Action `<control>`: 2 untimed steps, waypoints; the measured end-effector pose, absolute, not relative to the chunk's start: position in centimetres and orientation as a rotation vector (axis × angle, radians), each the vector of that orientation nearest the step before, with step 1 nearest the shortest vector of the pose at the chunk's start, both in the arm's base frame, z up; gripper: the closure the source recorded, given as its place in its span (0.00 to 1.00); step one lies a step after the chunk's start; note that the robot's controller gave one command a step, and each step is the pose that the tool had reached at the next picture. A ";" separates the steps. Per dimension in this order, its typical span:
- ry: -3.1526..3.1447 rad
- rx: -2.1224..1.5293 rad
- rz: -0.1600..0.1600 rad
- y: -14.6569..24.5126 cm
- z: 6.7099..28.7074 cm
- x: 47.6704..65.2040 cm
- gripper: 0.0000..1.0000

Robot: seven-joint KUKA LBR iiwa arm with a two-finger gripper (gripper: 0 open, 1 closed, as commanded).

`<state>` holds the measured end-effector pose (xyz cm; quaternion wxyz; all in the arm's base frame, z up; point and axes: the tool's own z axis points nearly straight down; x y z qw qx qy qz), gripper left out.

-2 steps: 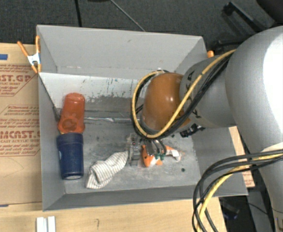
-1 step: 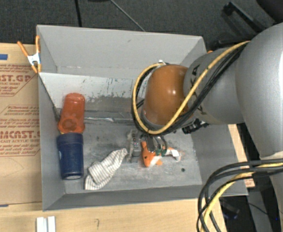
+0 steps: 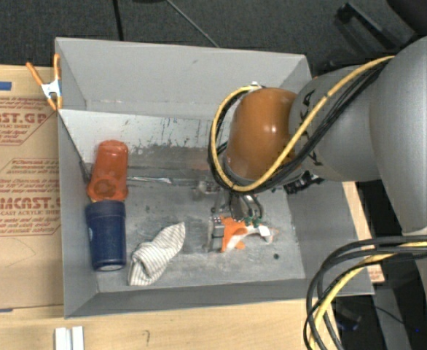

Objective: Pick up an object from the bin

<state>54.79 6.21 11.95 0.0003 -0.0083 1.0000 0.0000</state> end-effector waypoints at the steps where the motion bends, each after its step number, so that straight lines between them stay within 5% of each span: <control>1: 3.140 -0.026 0.001 6.3 12.0 54.8 0.00; 2: 3.138 -0.160 0.002 9.9 6.9 51.2 1.00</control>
Offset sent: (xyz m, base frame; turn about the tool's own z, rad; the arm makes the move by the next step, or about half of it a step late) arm -0.0356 0.0358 -0.0495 -0.0848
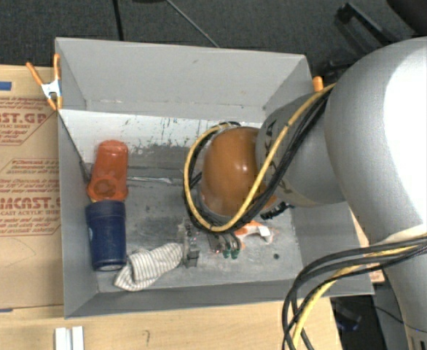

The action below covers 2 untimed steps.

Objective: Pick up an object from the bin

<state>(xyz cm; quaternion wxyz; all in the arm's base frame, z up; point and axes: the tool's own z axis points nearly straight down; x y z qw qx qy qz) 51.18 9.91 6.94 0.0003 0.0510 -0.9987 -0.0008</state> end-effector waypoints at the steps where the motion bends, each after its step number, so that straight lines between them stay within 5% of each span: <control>1: -3.137 0.160 -0.003 9.9 6.9 51.2 1.00; 2: -3.144 0.198 -0.001 9.5 24.1 52.4 1.00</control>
Offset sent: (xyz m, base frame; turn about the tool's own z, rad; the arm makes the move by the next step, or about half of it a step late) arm 0.0100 -0.0049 0.1694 -0.0237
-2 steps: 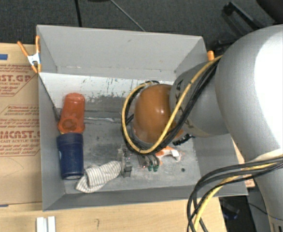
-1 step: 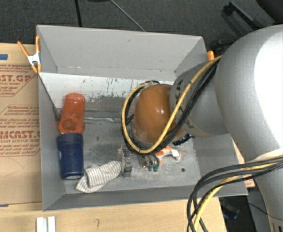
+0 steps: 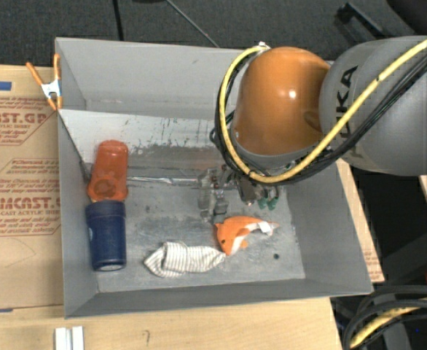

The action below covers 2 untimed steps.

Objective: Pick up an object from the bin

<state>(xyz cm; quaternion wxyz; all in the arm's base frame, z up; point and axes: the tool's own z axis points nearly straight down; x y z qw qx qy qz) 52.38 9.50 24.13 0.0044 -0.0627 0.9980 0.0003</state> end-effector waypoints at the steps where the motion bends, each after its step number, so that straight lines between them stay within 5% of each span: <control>1: 3.133 -0.197 0.001 9.5 23.9 52.2 0.00; 2: 3.133 -0.197 0.001 9.5 23.9 52.2 0.00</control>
Offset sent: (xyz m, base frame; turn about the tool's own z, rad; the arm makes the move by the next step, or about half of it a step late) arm 0.0000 0.0000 0.0000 0.0000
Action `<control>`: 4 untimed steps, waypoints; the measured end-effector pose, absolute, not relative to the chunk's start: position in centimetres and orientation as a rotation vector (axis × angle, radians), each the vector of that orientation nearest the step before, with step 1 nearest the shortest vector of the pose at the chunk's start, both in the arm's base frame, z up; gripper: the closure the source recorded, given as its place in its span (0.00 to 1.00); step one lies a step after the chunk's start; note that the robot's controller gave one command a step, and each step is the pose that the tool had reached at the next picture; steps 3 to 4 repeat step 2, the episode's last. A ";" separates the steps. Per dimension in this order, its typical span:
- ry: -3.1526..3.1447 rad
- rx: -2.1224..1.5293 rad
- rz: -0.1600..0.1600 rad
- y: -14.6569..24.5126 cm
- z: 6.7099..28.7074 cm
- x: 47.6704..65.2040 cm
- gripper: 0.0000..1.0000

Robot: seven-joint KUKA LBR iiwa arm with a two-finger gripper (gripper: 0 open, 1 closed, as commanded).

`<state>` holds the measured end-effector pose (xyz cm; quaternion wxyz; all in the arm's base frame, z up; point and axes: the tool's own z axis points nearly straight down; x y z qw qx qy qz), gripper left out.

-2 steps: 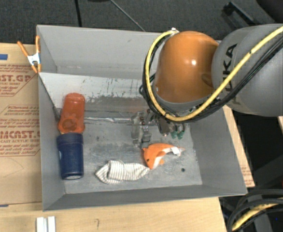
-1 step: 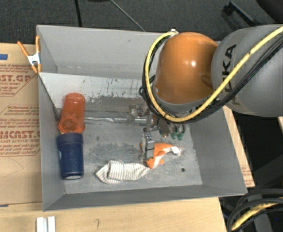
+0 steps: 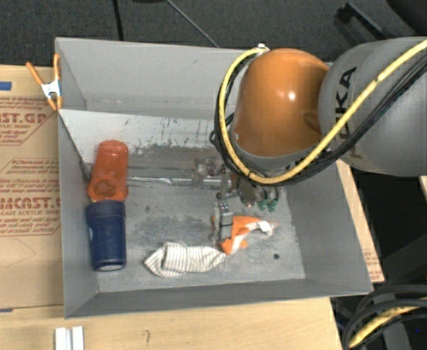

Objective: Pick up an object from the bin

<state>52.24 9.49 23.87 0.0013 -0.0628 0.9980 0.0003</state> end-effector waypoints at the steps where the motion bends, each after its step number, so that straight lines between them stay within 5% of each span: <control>1: 3.128 -0.201 0.003 10.3 18.5 50.4 0.00; 2: 3.119 -0.347 0.001 9.5 11.8 49.2 0.00; 4: 3.119 -0.347 0.001 9.5 11.8 49.2 0.00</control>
Offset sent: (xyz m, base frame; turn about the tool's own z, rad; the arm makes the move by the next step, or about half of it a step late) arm -0.0336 -0.0024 -0.1262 -0.0975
